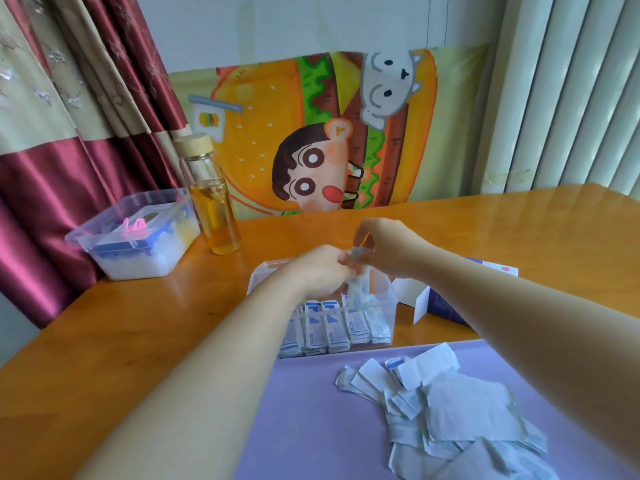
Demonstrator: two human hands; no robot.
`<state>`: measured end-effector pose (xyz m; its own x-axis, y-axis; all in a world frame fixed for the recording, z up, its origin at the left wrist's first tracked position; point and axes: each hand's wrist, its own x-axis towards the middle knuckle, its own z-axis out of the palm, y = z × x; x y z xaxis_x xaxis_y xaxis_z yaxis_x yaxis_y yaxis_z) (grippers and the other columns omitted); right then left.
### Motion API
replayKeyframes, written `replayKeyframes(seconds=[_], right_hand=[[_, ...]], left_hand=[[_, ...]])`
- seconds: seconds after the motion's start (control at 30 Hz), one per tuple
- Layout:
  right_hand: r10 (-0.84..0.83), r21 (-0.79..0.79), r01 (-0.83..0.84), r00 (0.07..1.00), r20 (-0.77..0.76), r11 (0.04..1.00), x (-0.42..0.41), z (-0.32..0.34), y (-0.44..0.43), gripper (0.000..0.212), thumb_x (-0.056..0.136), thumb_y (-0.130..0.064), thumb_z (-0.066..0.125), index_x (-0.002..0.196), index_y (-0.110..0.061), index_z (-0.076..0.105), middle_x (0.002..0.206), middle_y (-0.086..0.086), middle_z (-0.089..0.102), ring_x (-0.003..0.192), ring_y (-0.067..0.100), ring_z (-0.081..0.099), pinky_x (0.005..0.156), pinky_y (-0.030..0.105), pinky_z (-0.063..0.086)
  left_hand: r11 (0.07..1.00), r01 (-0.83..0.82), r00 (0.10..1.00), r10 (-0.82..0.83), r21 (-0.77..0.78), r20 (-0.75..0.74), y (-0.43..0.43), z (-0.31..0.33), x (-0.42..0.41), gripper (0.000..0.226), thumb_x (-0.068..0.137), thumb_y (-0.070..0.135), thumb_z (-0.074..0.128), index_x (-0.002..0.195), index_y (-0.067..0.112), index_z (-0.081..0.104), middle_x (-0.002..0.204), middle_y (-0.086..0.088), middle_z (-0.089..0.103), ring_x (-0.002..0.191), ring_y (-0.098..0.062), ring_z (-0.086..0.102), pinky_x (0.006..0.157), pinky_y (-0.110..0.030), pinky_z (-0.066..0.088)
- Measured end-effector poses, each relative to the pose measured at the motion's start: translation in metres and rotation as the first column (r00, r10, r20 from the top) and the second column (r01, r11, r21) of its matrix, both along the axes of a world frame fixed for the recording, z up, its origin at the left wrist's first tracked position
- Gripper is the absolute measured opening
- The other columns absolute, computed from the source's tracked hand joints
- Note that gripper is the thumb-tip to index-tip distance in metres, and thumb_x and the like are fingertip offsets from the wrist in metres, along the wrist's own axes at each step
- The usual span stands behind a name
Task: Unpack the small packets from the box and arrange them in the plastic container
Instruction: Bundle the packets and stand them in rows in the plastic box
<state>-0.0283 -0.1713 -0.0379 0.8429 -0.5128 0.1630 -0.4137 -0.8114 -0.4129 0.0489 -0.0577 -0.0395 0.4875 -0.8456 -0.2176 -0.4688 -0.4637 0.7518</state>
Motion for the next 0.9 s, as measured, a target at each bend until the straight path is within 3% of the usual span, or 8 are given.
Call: replayKeyframes(seconds=[0.07, 0.17, 0.3, 0.4, 0.5, 0.57, 0.77, 0.9], right_hand=[[0.009, -0.043, -0.013, 0.996, -0.092, 0.999, 0.003, -0.007, -0.002, 0.017, 0.089, -0.019, 0.059, 0.106, -0.019, 0.059, 0.110, 0.002, 0.061, 0.090, 0.021, 0.060, 0.079, 0.036, 0.054], [0.032, -0.157, -0.073, 0.968, -0.249, 0.985, 0.003, -0.015, -0.002, 0.019, 0.090, -0.018, 0.057, 0.109, -0.020, 0.060, 0.109, 0.001, 0.064, 0.097, 0.023, 0.060, 0.084, 0.032, 0.048], [0.005, -0.316, -0.128, 0.933, -0.361, 0.940, 0.003, -0.020, 0.001, 0.021, 0.088, -0.021, 0.059, 0.109, -0.021, 0.062, 0.105, -0.002, 0.065, 0.103, 0.023, 0.056, 0.097, 0.037, 0.031], [-0.028, -0.409, -0.148, 0.918, -0.395, 0.901, 0.005, -0.021, 0.002, 0.024, 0.088, -0.022, 0.061, 0.111, -0.023, 0.060, 0.107, -0.003, 0.064, 0.108, 0.022, 0.053, 0.103, 0.039, 0.026], [-0.034, -0.467, -0.163, 0.923, -0.384, 0.869, 0.006, -0.021, 0.003, 0.024, 0.086, -0.025, 0.064, 0.110, -0.025, 0.061, 0.108, -0.003, 0.064, 0.112, 0.022, 0.050, 0.103, 0.039, 0.025], [-0.025, -0.477, -0.155, 0.937, -0.349, 0.865, 0.004, -0.021, 0.002, 0.020, 0.088, -0.025, 0.062, 0.108, -0.026, 0.062, 0.106, -0.004, 0.064, 0.110, 0.021, 0.050, 0.100, 0.038, 0.027], [0.009, -0.382, -0.088, 0.979, -0.204, 0.920, -0.009, -0.013, 0.001, 0.017, 0.090, -0.020, 0.059, 0.103, -0.030, 0.063, 0.103, -0.007, 0.066, 0.104, 0.020, 0.055, 0.091, 0.035, 0.030], [-0.007, -0.350, -0.051, 0.987, -0.162, 0.935, -0.021, -0.009, -0.001, 0.020, 0.091, -0.015, 0.055, 0.102, -0.031, 0.063, 0.103, -0.008, 0.066, 0.102, 0.018, 0.058, 0.090, 0.034, 0.030]], left_hand=[[0.998, -0.008, 0.998, 0.013, 0.068, -0.061, -0.007, -0.006, 0.002, 0.021, 0.097, 0.010, 0.042, 0.104, 0.013, 0.062, 0.089, -0.006, 0.063, 0.083, -0.018, 0.062, 0.097, -0.039, 0.050], [0.988, 0.024, 0.992, -0.004, 0.155, -0.129, -0.016, -0.017, 0.003, 0.018, 0.098, 0.014, 0.045, 0.106, 0.014, 0.061, 0.115, -0.004, 0.059, 0.093, -0.016, 0.060, 0.093, -0.034, 0.051], [0.982, 0.027, 0.969, 0.020, 0.187, -0.246, -0.023, -0.025, 0.002, 0.017, 0.098, 0.010, 0.047, 0.112, 0.011, 0.056, 0.120, -0.003, 0.056, 0.085, -0.014, 0.065, 0.072, -0.022, 0.056], [0.979, 0.021, 0.969, 0.029, 0.202, -0.244, -0.025, -0.028, 0.002, 0.017, 0.098, 0.012, 0.047, 0.112, 0.011, 0.055, 0.117, -0.001, 0.056, 0.089, -0.014, 0.065, 0.075, -0.023, 0.056], [0.973, 0.028, 0.974, 0.024, 0.228, -0.224, -0.026, -0.029, 0.002, 0.020, 0.099, 0.014, 0.045, 0.115, 0.010, 0.057, 0.118, -0.003, 0.057, 0.093, -0.016, 0.065, 0.084, -0.026, 0.055], [0.969, 0.032, 0.977, 0.021, 0.247, -0.210, -0.027, -0.028, 0.002, 0.022, 0.099, 0.014, 0.044, 0.115, 0.008, 0.058, 0.123, -0.006, 0.057, 0.094, -0.015, 0.065, 0.081, -0.024, 0.055], [0.967, 0.001, 0.979, 0.051, 0.254, -0.198, -0.028, -0.024, 0.001, 0.019, 0.099, 0.014, 0.043, 0.107, 0.008, 0.060, 0.132, -0.010, 0.049, 0.091, -0.010, 0.066, 0.074, -0.019, 0.056], [0.970, -0.039, 0.982, 0.082, 0.238, -0.171, -0.027, -0.016, 0.000, 0.022, 0.099, 0.013, 0.042, 0.110, 0.010, 0.061, 0.138, -0.006, 0.046, 0.096, -0.013, 0.067, 0.078, -0.023, 0.055]])
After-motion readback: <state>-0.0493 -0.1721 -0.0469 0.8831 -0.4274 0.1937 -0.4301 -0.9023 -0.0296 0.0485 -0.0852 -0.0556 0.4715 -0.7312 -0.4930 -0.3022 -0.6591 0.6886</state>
